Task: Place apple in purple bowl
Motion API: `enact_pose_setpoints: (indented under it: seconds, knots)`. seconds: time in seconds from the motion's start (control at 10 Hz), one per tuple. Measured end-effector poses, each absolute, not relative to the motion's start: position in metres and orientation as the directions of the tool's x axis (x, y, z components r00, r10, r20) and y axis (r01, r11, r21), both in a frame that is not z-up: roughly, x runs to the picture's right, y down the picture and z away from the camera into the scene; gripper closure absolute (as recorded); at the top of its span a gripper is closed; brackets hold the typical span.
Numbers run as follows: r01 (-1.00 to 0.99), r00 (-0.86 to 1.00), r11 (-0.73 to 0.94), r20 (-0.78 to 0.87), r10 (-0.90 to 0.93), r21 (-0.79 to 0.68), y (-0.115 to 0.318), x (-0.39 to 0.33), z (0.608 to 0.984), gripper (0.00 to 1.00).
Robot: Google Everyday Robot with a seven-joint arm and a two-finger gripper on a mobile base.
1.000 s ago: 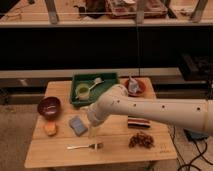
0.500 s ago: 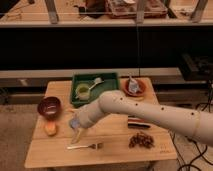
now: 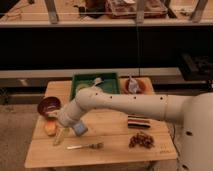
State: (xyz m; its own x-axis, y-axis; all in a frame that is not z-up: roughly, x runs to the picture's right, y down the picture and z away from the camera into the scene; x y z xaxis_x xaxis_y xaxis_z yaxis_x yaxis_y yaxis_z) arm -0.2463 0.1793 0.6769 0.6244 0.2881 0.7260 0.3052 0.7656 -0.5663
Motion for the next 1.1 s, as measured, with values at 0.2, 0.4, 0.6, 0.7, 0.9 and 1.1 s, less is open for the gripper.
enact_pose_setpoints:
  seconds: [0.2,0.4,0.6,0.7,0.9,1.1]
  knots:
    - [0.281,0.642,0.717,0.68,0.354,-0.638,0.201,-0.254,0.708,0.2]
    - [0.223,0.647,0.685,0.631,0.429,-0.694,0.217,-0.256,0.741,0.2]
    - [0.198,0.653,0.678,0.611,0.447,-0.708,0.221,-0.263,0.752,0.2]
    - [0.183,0.654,0.672,0.599,0.462,-0.718,0.222,-0.27,0.756,0.2]
    - [0.158,0.658,0.668,0.582,0.478,-0.727,0.222,-0.272,0.763,0.2]
    - [0.149,0.659,0.667,0.576,0.483,-0.73,0.223,-0.281,0.768,0.2]
